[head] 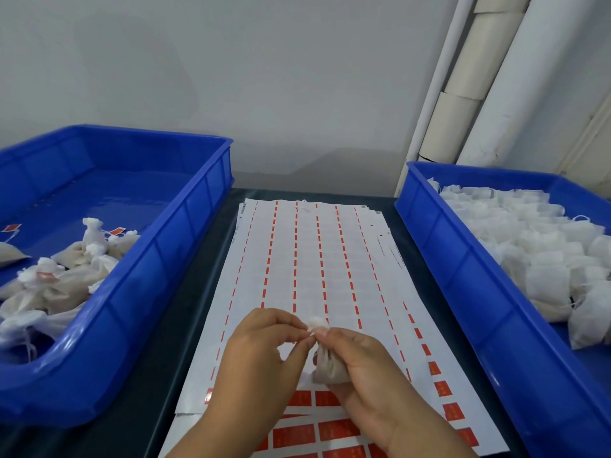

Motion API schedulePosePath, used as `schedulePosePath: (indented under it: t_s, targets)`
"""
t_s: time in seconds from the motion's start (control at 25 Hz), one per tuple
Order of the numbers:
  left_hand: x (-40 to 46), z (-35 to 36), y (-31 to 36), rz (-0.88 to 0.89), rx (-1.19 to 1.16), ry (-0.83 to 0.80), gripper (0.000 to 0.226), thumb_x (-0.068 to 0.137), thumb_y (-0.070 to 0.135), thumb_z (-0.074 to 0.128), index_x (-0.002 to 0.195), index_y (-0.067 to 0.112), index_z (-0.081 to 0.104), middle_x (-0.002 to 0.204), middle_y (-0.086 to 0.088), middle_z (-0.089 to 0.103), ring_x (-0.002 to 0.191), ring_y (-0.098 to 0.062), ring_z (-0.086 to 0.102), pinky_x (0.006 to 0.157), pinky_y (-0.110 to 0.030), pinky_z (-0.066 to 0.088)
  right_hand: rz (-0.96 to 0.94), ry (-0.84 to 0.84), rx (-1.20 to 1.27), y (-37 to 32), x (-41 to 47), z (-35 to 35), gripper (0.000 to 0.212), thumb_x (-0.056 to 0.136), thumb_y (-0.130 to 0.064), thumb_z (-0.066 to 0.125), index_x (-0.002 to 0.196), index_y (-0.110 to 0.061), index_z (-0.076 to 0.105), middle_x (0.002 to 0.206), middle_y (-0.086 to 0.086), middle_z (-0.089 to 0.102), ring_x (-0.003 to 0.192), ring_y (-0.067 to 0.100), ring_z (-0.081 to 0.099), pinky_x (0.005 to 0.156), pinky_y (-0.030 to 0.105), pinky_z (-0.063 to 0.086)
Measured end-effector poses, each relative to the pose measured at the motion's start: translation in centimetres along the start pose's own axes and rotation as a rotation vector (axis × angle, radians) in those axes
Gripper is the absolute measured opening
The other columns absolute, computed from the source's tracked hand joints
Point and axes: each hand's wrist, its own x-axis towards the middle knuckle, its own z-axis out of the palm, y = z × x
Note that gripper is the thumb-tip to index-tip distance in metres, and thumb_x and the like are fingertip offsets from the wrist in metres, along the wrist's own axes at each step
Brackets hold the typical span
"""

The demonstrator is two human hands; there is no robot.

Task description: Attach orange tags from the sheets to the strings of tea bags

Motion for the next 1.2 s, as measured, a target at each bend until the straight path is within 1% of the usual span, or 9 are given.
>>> schedulePosePath:
  t_s: [0.16,0.32,0.44,0.52,0.68,0.76,0.88,1.0,1.2]
  targets:
    - [0.0,0.2,-0.1,-0.16,0.024,-0.181,0.019,0.085,0.033,0.059,0.068,0.035,0.051,0.082,0.025,0.05,0.084,0.003,0.05,0.068,-0.005,0.034,-0.027,0.111,-0.203,0.5,0.2,0.4,0.021,0.088,-0.033,0.061,0.079,-0.017,0.073,0.083,0.0,0.069,0.095,0.019,0.062,0.098,0.041,0.047]
    - [0.6,-0.3,-0.6,-0.331,-0.161,-0.42,0.018,0.088,0.027,0.058,0.071,0.029,0.059,0.069,0.009,0.062,0.068,-0.006,0.058,0.058,-0.011,0.039,-0.039,0.144,-0.282,0.4,0.5,-0.3,0.023,0.087,-0.033,0.062,0.071,-0.02,0.071,0.074,-0.006,0.069,0.087,0.014,0.063,0.085,0.031,0.05]
    - [1.6,-0.9,-1.0,-0.339,-0.203,-0.367,0.017,0.088,0.029,0.06,0.071,0.03,0.06,0.067,0.01,0.064,0.067,-0.005,0.06,0.059,-0.013,0.042,-0.07,0.165,-0.36,-0.1,0.7,-1.2,0.009,0.084,-0.034,0.066,0.085,-0.026,0.069,0.08,-0.011,0.071,0.087,0.012,0.064,0.082,0.029,0.051]
    - [2.5,-1.3,-1.1,-0.268,-0.077,-0.286,0.017,0.088,0.031,0.059,0.072,0.035,0.055,0.067,0.015,0.061,0.068,-0.002,0.058,0.058,-0.008,0.039,-0.094,0.149,-0.444,-0.3,0.7,-2.0,0.019,0.082,-0.039,0.067,0.099,-0.036,0.06,0.091,-0.014,0.07,0.09,0.01,0.065,0.086,0.031,0.053]
    - [3.9,-2.0,-0.4,-0.096,0.142,-0.169,0.014,0.091,0.032,0.053,0.083,0.041,0.047,0.08,0.024,0.049,0.072,0.002,0.053,0.07,-0.009,0.043,-0.15,0.075,-0.59,-0.9,0.2,-3.5,0.026,0.085,-0.035,0.065,0.105,-0.047,0.053,0.08,-0.021,0.068,0.079,-0.005,0.064,0.06,0.009,0.046]
    - [4.0,-2.0,0.4,0.01,0.161,-0.14,0.01,0.092,0.032,0.052,0.089,0.041,0.048,0.08,0.026,0.044,0.074,0.004,0.049,0.07,-0.006,0.039,-0.175,-0.046,-0.653,-1.3,-0.1,-4.6,0.033,0.086,-0.028,0.067,0.103,-0.054,0.057,0.08,-0.021,0.065,0.081,-0.008,0.062,0.058,0.005,0.047]
    - [3.5,-1.1,2.6,0.26,0.164,-0.149,0.01,0.091,0.036,0.052,0.097,0.035,0.059,0.082,0.025,0.047,0.076,0.002,0.046,0.072,-0.008,0.037,-0.16,-0.158,-0.542,-2.2,-1.0,-5.7,0.01,0.082,-0.039,0.067,0.09,-0.042,0.07,0.084,-0.018,0.068,0.089,0.001,0.064,0.082,0.02,0.05]
    - [3.6,0.0,4.5,0.454,0.215,-0.176,0.017,0.092,0.034,0.052,0.101,0.028,0.065,0.092,0.014,0.062,0.084,-0.004,0.048,0.073,-0.018,0.04,-0.227,-0.11,-0.355,-2.2,-1.4,-6.7,0.027,0.077,-0.04,0.055,0.075,-0.021,0.075,0.074,0.0,0.068,0.081,0.013,0.066,0.084,0.028,0.051]
    - [2.0,1.8,3.8,0.161,0.092,-0.258,0.018,0.091,0.039,0.054,0.107,0.036,0.06,0.099,0.021,0.055,0.084,0.0,0.048,0.073,-0.004,0.035,-0.256,0.095,-0.005,-2.1,-2.3,-8.4,0.02,0.074,-0.023,0.058,0.072,-0.012,0.075,0.048,0.002,0.043,0.048,0.013,0.047,0.065,0.028,0.051]
